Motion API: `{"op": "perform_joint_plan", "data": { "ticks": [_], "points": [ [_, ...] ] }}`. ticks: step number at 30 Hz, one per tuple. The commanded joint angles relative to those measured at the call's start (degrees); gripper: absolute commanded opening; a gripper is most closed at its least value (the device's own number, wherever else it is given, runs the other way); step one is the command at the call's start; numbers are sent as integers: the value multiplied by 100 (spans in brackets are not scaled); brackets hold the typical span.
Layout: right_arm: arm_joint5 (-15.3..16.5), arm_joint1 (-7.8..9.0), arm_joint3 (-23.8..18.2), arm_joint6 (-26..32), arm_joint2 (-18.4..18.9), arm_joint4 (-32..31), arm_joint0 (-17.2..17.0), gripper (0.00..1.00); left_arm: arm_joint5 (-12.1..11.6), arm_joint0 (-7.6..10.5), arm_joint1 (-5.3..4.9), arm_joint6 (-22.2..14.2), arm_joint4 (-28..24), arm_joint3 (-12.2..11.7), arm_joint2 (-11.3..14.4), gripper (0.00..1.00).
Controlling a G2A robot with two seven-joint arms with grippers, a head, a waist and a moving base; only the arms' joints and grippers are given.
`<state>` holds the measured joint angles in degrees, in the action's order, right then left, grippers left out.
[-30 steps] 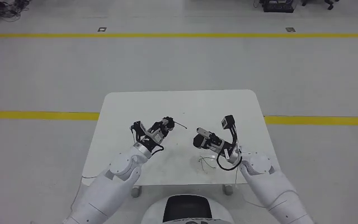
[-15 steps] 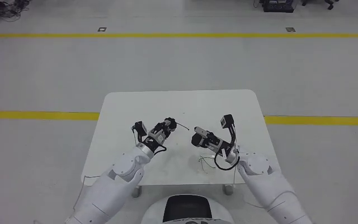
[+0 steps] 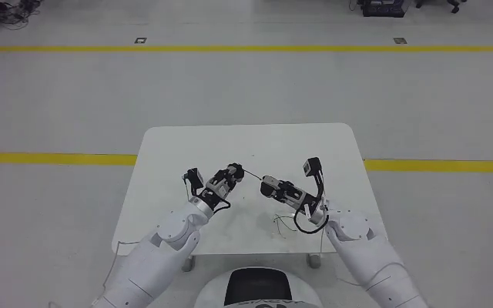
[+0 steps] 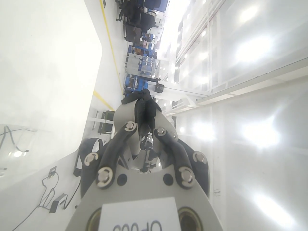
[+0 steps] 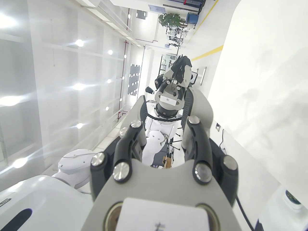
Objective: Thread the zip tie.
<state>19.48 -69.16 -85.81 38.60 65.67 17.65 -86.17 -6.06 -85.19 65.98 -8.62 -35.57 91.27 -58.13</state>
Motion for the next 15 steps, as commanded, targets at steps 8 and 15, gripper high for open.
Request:
{"op": "perform_joint_plan", "data": {
  "ticks": [8, 15],
  "points": [
    [0, -59, 87, 49, 26, -71, 10, 22, 62, -5, 24, -55, 28, 18, 14, 0],
    [0, -105, 79, 37, 70, -130, -10, 18, 106, -27, 35, -101, 58, 26, 4, 0]
  ]
}}
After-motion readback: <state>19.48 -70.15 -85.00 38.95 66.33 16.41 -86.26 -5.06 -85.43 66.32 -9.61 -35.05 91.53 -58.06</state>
